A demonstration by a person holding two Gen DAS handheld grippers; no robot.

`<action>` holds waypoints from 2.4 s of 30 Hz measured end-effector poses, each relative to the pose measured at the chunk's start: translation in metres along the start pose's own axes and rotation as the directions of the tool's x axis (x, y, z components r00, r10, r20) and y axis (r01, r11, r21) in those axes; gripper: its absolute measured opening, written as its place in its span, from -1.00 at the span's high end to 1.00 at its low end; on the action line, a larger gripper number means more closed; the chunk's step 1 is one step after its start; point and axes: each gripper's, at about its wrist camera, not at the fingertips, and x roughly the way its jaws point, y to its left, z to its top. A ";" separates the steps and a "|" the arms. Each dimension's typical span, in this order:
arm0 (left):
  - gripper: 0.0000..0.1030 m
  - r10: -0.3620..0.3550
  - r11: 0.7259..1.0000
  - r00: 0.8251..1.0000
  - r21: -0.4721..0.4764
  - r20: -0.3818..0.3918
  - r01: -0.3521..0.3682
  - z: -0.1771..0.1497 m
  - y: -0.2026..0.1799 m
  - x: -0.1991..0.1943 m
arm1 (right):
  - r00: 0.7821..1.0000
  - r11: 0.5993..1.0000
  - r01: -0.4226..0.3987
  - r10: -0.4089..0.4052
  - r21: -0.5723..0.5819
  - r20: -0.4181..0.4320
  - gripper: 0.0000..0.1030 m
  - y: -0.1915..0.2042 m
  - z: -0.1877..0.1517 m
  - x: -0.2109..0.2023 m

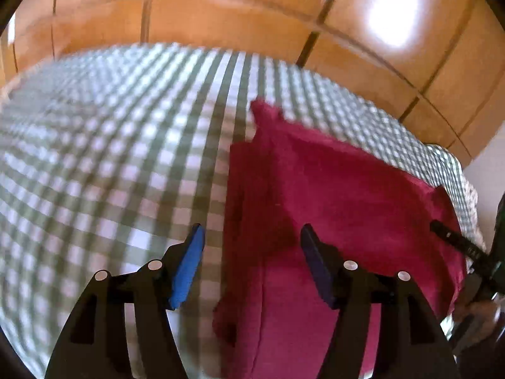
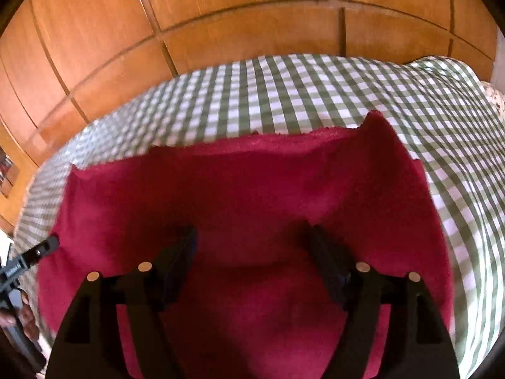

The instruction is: Fold small clothes

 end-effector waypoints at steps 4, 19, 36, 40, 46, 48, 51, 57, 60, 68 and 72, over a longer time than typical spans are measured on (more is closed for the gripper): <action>-0.22 -0.057 0.993 0.997 0.107 0.060 0.050 -0.021 -0.024 -0.032 | 1.000 1.000 -0.006 0.005 0.015 0.026 -0.44 -0.006 -0.017 -0.032; -0.50 0.019 0.978 0.999 0.207 0.027 -0.024 -0.064 -0.057 -0.039 | 0.999 0.980 0.012 -0.018 0.201 0.027 -0.28 -0.070 -0.079 -0.072; -0.56 -0.013 0.962 0.999 0.273 0.041 0.002 -0.075 -0.037 -0.060 | 0.995 0.954 0.081 -0.097 0.289 0.040 -0.36 -0.096 -0.093 -0.101; -0.56 -0.041 0.959 0.999 0.281 0.028 0.031 -0.077 -0.032 -0.056 | 0.997 0.950 0.079 -0.082 0.303 -0.005 -0.12 -0.102 -0.100 -0.086; 0.42 -0.142 0.959 0.989 0.243 -0.044 0.148 -0.077 -0.016 -0.039 | 0.998 0.951 0.057 -0.056 0.304 -0.011 0.60 -0.104 -0.097 -0.087; 0.81 -0.176 0.957 0.983 0.225 -0.044 0.181 -0.072 -0.009 -0.042 | 0.998 0.955 0.055 -0.061 0.293 0.014 0.69 -0.101 -0.092 -0.099; 0.93 -0.212 0.956 0.977 0.199 -0.030 0.214 -0.067 0.005 -0.053 | 0.995 0.959 0.055 -0.075 0.278 0.059 0.74 -0.100 -0.087 -0.114; 1.00 -0.062 0.980 0.995 0.185 -0.080 0.075 -0.084 0.026 -0.040 | 0.992 0.949 0.120 -0.122 0.292 -0.013 0.71 -0.108 -0.101 -0.090; 1.00 -0.114 0.988 0.991 0.095 -0.074 0.121 -0.086 0.041 -0.053 | 0.989 0.949 0.143 -0.145 0.283 -0.014 0.39 -0.105 -0.098 -0.094; -0.08 -0.202 0.974 0.979 0.101 -0.006 0.202 -0.080 0.023 -0.070 | 0.987 0.971 0.101 -0.125 0.216 0.101 -0.08 -0.067 -0.083 -0.131; -0.08 -0.214 0.952 0.976 0.216 -0.037 0.217 -0.085 -0.001 -0.052 | 0.998 0.993 -0.001 -0.006 0.118 0.063 -0.32 -0.028 -0.085 -0.118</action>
